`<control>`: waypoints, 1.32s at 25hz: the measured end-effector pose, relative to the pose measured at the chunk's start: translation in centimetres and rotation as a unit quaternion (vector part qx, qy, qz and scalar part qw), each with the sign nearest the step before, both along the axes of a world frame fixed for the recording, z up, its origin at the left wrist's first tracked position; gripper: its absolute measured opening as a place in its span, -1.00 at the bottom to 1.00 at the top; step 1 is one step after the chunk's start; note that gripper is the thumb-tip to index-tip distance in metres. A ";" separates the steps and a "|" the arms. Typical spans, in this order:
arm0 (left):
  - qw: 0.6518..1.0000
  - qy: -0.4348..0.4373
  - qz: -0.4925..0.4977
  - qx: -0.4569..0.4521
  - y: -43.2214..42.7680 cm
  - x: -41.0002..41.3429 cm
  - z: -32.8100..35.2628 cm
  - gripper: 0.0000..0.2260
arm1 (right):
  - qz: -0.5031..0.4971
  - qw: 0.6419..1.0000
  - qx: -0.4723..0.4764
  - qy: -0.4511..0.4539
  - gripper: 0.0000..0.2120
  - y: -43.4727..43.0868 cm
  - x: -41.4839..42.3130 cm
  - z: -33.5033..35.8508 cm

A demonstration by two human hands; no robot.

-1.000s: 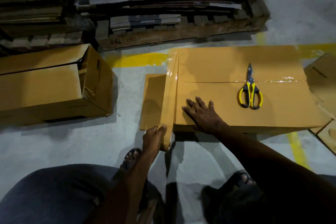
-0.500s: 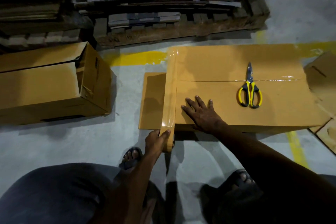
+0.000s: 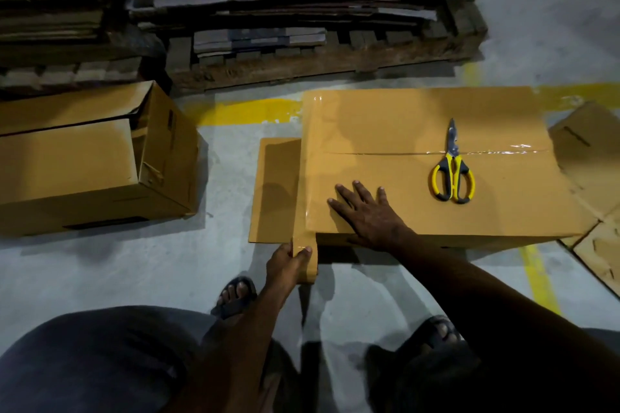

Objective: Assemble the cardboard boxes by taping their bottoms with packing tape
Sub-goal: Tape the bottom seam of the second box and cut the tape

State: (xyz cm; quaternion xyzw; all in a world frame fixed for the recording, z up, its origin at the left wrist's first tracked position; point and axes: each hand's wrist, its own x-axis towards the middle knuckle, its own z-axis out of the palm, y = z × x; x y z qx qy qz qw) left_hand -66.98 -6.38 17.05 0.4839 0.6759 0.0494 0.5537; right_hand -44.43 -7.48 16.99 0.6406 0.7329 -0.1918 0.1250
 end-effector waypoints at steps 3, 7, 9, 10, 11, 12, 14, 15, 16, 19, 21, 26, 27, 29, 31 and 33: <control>0.999 -0.021 0.043 -0.013 -0.3 0.1 -0.5 -0.78 | -0.066 0.996 0.051 0.043 -0.35 -0.6 2.3 1.4; 0.998 -0.057 0.032 -0.008 -0.2 -0.3 -1.9 -0.80 | -0.324 0.934 0.145 -0.044 -0.46 -2.5 7.2 1.8; 0.997 -0.065 0.034 -0.023 -0.1 -0.5 -2.5 -0.76 | -0.461 0.883 0.086 -0.036 -0.43 -3.1 9.2 1.6; 0.997 -0.065 0.037 -0.026 -0.1 -0.4 -2.5 -0.80 | -0.494 0.868 0.054 -0.020 -0.41 -3.2 9.8 1.3; 0.997 -0.062 0.039 -0.026 -0.1 -0.3 -2.5 -0.84 | -0.498 0.866 0.030 -0.007 -0.42 -3.4 10.2 1.1; 0.997 -0.062 0.043 -0.023 0.0 -0.3 -2.5 -0.82 | -0.485 0.874 0.024 -0.006 -0.46 -3.7 10.2 1.1; 0.997 -0.066 0.048 -0.015 -0.2 -0.2 -2.3 -0.75 | -0.422 0.906 0.042 -0.021 -0.56 -3.9 10.0 0.9; 0.997 -0.068 0.047 -0.013 -0.2 -0.2 -2.0 -0.74 | -0.376 0.925 0.043 -0.017 -0.61 -3.8 9.4 1.0; 0.997 -0.068 0.047 -0.011 -0.3 0.0 -1.5 -0.75 | -0.318 0.947 0.037 -0.012 -0.63 -3.5 8.8 0.7; 0.997 -0.059 0.035 -0.017 -0.4 0.0 -0.2 -0.88 | -0.152 0.988 0.034 -0.002 -0.55 -2.2 6.1 -0.8; 0.998 -0.061 0.023 -0.018 -0.3 -0.3 -0.1 -0.93 | -0.133 0.991 0.028 0.002 -0.48 -1.1 3.9 1.0; 0.998 -0.066 -0.023 -0.002 -0.8 -1.2 -0.3 -0.84 | 0.087 0.992 0.091 0.010 -0.41 -0.9 -1.0 1.0; 0.998 -0.064 -0.026 0.008 -0.9 -1.2 -0.3 -0.83 | 0.140 0.987 0.076 0.018 -0.38 -1.2 -1.8 0.2; 0.998 -0.047 -0.030 0.025 -0.8 -1.0 -0.2 -0.82 | 0.169 0.984 0.061 0.003 -0.41 -1.5 -2.5 -0.7; 0.998 -0.029 -0.038 0.029 -0.4 -1.1 -0.5 -0.83 | 0.149 0.987 0.055 0.012 -0.43 -1.1 -2.4 -0.7; 0.999 -0.013 -0.032 0.016 -0.3 -1.1 -0.8 -0.81 | 0.134 0.990 0.035 0.016 -0.40 -0.7 -2.6 0.1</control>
